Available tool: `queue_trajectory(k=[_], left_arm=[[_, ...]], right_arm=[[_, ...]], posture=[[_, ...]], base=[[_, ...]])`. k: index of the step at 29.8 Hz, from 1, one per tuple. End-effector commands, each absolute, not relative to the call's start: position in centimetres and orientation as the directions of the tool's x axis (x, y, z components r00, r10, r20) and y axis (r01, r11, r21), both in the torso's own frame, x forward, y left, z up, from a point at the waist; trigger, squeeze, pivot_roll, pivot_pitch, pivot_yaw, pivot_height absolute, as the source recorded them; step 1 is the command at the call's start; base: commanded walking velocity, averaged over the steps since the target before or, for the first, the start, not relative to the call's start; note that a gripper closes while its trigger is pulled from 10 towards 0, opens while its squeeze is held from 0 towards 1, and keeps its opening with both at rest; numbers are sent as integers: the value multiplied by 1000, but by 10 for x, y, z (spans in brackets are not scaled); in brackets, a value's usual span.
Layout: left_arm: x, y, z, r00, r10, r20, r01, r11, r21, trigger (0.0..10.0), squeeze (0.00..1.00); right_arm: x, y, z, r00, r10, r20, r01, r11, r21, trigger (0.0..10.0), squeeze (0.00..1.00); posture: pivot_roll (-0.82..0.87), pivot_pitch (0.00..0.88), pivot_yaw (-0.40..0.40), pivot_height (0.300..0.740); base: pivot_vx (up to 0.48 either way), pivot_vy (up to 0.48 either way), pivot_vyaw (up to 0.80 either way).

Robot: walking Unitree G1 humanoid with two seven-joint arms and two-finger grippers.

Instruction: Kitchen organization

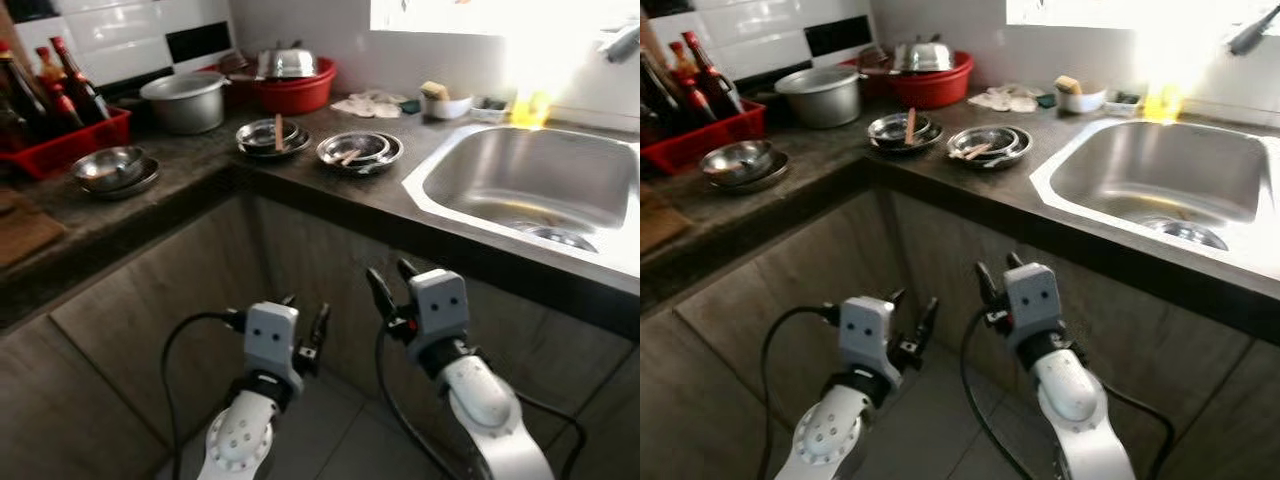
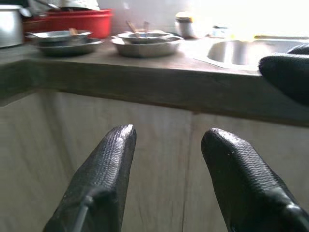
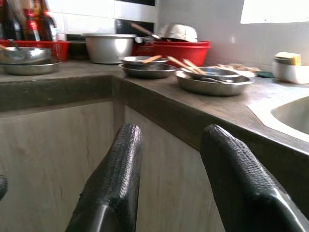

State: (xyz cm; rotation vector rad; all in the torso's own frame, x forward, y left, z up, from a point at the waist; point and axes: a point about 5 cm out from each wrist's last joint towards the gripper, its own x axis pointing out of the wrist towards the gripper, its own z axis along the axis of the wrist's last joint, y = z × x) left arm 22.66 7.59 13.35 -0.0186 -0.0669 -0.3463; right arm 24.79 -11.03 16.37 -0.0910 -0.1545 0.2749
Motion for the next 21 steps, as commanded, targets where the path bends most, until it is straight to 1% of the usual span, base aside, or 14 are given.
queue_trajectory(k=[1,8,21], left_arm=[[228,82,134,945,-320,68,320,947,14,10000,0],[228,82,133,945,-320,65,320,947,13,10000,0],[228,82,132,946,-319,62,319,948,15,10000,0]], right_arm=[[248,-104,168,941,300,157,-286,953,-103,10000,0],[248,-103,168,941,301,157,-287,952,-104,10000,0],[250,-102,169,937,309,162,-294,950,-107,10000,0]], posture=[[30,20,26,740],[31,22,24,740],[34,15,22,740]], base=[[255,0,800],[287,0,800],[368,0,800]])
